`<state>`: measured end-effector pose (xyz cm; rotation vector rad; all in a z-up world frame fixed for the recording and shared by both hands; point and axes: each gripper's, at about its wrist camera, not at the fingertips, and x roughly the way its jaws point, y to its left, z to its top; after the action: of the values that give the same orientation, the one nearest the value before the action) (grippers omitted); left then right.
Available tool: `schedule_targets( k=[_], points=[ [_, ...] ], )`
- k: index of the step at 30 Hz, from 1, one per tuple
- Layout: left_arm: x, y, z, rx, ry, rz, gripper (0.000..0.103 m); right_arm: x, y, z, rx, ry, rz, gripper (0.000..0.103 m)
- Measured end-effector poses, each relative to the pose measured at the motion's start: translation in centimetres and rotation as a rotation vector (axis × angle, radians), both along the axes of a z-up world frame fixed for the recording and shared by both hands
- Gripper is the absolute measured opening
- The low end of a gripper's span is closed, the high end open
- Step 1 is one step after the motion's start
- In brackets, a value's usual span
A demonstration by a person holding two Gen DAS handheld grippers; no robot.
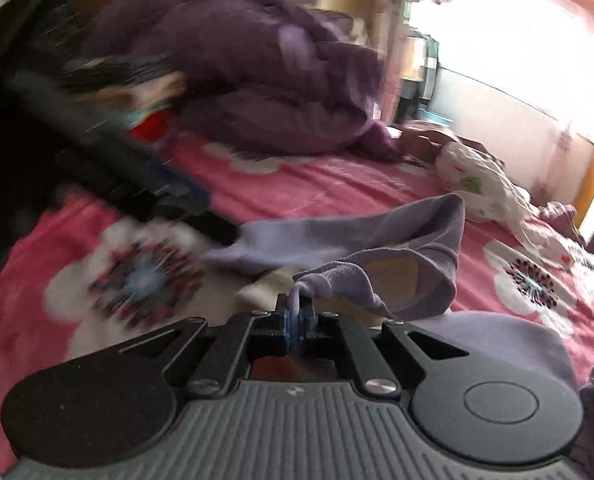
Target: Fold clothes
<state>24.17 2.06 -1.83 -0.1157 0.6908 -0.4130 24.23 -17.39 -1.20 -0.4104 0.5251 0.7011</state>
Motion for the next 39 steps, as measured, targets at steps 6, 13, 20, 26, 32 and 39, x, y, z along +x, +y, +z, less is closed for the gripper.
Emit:
schedule_targets(
  k=[6, 13, 20, 26, 32, 39],
  points=[
    [-5.2, -0.6, -1.2, -0.032, 0.067, -0.018, 0.056, -8.4, 0.1, -1.1, -0.171, 0.0, 0.173, 0.006],
    [-10.4, 0.0, -4.2, -0.188, 0.199, 0.031, 0.056, -15.8, -0.2, -3.4, -0.276, 0.043, 0.27, 0.006],
    [-12.3, 1.9, -7.4, -0.457, 0.321, 0.191, 0.056, -20.5, -0.2, -5.5, -0.317, 0.082, 0.302, 0.004],
    [-12.8, 5.4, -9.0, -0.625, 0.354, 0.372, 0.056, -21.3, -1.3, -4.8, -0.219, 0.141, 0.196, 0.007],
    [-11.4, 6.7, -10.2, -0.64, 0.37, 0.408, 0.055, -17.0, -6.1, -3.6, 0.201, 0.36, -0.142, 0.029],
    [-10.4, 5.1, -10.9, -0.58, 0.368, 0.374, 0.017, -14.8, -8.1, -6.8, 0.534, 0.548, -0.455, 0.046]
  ],
)
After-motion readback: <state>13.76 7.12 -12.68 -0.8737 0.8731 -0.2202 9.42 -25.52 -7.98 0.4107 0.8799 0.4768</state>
